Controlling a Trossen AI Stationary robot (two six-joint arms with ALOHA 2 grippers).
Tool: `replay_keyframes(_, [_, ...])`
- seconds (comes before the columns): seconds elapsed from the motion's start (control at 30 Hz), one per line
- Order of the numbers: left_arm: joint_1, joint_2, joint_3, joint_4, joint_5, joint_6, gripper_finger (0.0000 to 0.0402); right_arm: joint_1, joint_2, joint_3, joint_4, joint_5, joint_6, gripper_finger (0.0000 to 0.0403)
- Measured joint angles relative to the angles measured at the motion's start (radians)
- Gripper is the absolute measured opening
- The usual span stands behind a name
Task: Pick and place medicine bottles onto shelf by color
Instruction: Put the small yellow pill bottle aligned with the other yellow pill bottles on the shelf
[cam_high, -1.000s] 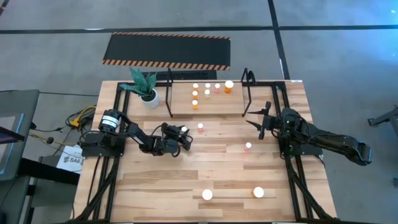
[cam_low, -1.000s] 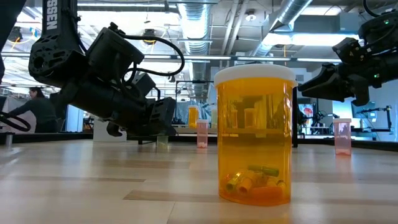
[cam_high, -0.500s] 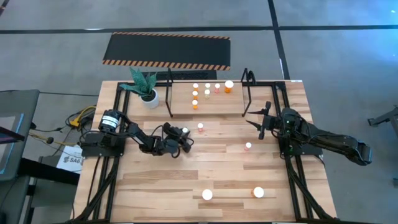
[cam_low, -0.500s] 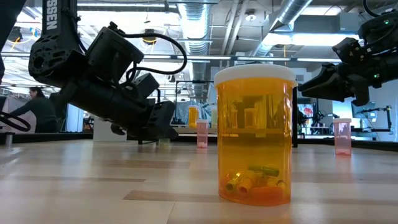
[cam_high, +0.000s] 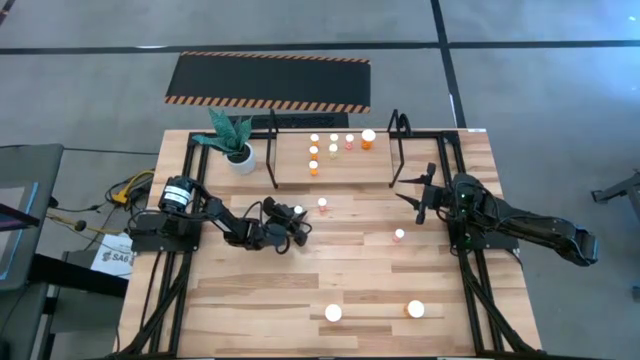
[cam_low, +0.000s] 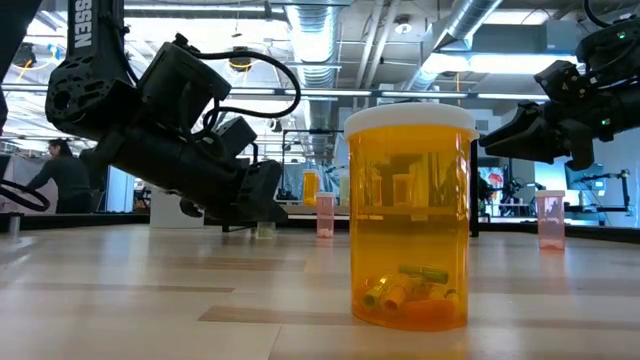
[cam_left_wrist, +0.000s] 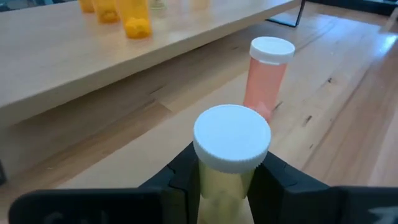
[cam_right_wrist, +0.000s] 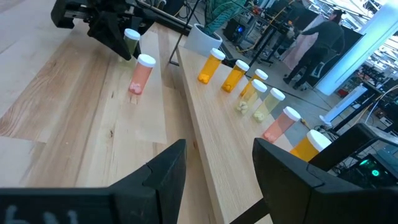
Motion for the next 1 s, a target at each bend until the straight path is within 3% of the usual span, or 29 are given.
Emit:
replay_keyframes(0.3, [0.0, 0.0, 0.01, 0.112, -0.012, 0.1, 0.0084, 0.0, 0.0, 0.0, 0.0, 0.0, 0.0, 0.0207])
replay_keyframes(0.73, [-0.021, -0.062, 0.065, 0.112, -0.079, 0.242, 0.0084, 0.0, 0.0, 0.0, 0.0, 0.0, 0.0, 0.0207])
replay_keyframes(1.0, [0.016, -0.116, 0.111, 0.092, 0.0, 0.297, 0.0084, 0.0, 0.0, 0.0, 0.0, 0.0, 0.0, 0.0207])
